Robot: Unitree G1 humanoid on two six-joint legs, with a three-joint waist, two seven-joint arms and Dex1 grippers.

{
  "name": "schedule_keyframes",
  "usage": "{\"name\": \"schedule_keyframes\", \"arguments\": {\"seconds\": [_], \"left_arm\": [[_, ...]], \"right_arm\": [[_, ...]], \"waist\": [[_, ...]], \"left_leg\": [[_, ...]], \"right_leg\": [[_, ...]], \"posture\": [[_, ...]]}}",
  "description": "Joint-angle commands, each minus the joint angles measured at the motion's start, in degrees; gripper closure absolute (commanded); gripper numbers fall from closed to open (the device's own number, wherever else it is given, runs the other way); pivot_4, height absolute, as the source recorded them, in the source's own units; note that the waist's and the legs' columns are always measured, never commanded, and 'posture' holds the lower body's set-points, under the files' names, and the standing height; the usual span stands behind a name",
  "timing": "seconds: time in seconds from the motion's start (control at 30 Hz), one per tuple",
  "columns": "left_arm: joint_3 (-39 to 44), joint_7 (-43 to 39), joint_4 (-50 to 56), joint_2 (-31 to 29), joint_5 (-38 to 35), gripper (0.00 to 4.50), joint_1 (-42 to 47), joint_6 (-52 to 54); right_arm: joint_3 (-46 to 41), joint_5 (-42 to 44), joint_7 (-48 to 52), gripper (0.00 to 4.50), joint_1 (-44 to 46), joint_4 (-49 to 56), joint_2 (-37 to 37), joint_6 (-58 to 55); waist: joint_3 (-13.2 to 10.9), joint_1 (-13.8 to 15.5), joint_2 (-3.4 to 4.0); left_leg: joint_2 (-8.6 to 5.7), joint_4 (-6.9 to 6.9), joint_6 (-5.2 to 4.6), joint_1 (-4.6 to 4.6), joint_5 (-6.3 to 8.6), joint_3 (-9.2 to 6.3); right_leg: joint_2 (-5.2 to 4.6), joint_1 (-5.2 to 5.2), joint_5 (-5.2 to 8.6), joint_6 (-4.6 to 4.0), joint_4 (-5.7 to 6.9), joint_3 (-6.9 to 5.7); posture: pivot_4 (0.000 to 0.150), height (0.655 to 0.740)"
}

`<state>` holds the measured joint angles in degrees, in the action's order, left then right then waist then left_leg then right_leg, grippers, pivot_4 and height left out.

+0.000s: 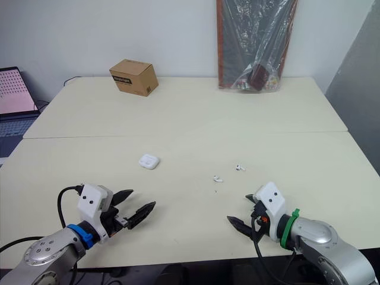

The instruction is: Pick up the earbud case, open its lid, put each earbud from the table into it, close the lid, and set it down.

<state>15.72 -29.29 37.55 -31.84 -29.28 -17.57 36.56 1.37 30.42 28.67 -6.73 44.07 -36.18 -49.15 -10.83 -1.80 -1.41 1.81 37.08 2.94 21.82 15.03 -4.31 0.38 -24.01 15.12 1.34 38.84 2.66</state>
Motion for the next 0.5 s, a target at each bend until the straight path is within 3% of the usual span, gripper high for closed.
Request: {"name": "schedule_keyframes", "arguments": {"seconds": [0.03,0.3,0.5], "left_arm": [[1.03,0.2,0.73,-0.02,-0.77,0.03,0.36,-0.54],[0.73,1.86,-0.18,-1.0,-0.89,0.03,4.18,4.02],[1.04,1.92,-6.3,-4.52,-3.32,0.03,16.73,12.03]], "right_arm": [[-0.86,1.04,0.61,0.0,0.24,2.56,-0.53,0.59],[-0.15,0.91,1.93,0.0,1.05,2.55,-0.6,1.63],[-0.26,2.01,6.84,0.0,8.69,2.52,-4.59,1.45]], "waist": [[0.0,0.0,0.0],[0.0,0.0,0.0],[0.0,-0.01,-0.02]], "left_leg": [[0.0,0.0,0.0,0.0,0.0,0.0],[0.0,0.0,0.0,0.0,0.0,0.0],[-0.01,0.07,0.0,-0.02,-0.01,-0.05]], "right_leg": [[0.0,0.0,0.0,0.0,0.0,0.0],[0.0,0.0,-0.01,0.02,0.01,-0.01],[0.03,0.02,-0.03,0.05,0.07,-0.06]], "posture": [[0.15,0.74],[0.15,0.74],[0.15,0.74]]}}
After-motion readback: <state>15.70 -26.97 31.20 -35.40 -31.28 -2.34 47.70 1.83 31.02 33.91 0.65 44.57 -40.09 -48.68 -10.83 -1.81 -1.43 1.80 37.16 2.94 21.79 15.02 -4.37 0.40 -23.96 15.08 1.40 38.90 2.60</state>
